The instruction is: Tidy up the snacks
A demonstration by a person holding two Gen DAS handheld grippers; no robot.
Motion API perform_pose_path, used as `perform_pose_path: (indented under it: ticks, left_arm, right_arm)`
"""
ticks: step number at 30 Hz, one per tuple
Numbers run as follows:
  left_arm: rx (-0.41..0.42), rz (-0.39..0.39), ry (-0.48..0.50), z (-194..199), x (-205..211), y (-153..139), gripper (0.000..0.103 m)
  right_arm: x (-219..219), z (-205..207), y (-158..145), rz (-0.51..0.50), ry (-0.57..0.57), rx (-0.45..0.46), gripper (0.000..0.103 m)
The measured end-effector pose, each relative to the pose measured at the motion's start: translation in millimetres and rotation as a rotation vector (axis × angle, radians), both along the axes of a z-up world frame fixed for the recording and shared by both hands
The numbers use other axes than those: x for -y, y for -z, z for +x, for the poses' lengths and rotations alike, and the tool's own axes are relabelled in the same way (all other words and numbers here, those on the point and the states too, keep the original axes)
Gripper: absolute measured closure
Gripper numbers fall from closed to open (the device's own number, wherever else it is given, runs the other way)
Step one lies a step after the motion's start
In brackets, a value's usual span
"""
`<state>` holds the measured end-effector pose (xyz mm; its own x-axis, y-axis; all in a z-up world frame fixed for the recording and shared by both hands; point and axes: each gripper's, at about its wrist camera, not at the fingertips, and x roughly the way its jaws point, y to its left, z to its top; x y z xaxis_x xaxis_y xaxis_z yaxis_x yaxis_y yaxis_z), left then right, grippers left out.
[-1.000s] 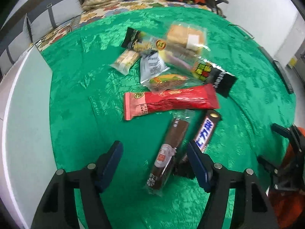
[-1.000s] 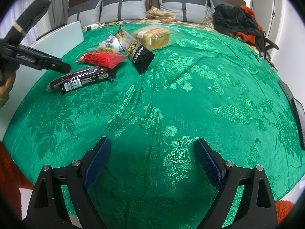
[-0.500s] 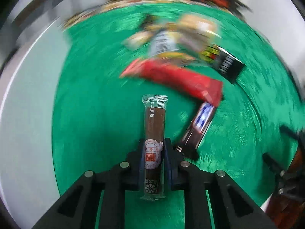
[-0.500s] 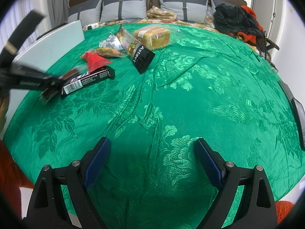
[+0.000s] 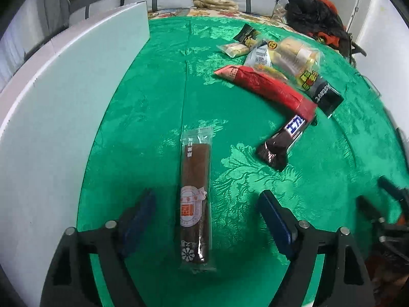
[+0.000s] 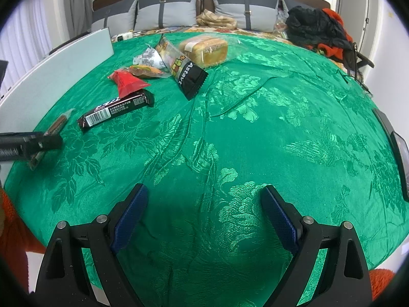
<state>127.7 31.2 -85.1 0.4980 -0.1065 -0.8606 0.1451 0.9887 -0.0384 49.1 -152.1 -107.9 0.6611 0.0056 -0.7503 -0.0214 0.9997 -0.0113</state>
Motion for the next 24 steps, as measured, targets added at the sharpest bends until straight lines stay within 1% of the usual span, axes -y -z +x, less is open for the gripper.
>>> perform_pose_path:
  ticks: [2,3,5,6,14,24]
  left_arm:
    - [0.02,0.034,0.011,-2.8,5.5,1.7,0.016]
    - [0.025,0.033,0.009,-4.3,5.1,2.7,0.015]
    - [0.022,0.033,-0.011,-4.1,1.0,5.1,0.002]
    - [0.02,0.032,-0.022,-4.8,-2.2,6.8,0.0]
    - [0.071,0.031,-0.013,-11.9,-4.3,8.9,0.0]
    - [0.097,0.029,-0.018,-15.5,-5.2,8.2,0.0]
  right_arm:
    - [0.3,-0.7,0.0,0.0,0.002,0.002,0.01]
    - [0.3,-0.9,0.0,0.0,0.002,0.003,0.01]
    - [0.3,-1.4,-0.3,-0.001,0.002,0.005,0.01]
    - [0.3,-1.3,-0.2,-0.001,0.002,0.005,0.01]
    - [0.2,-1.9,-0.3,-0.001,0.001,0.004,0.01]
    - [0.1,-0.8,-1.1,-0.002,-0.006,-0.002,0.01]
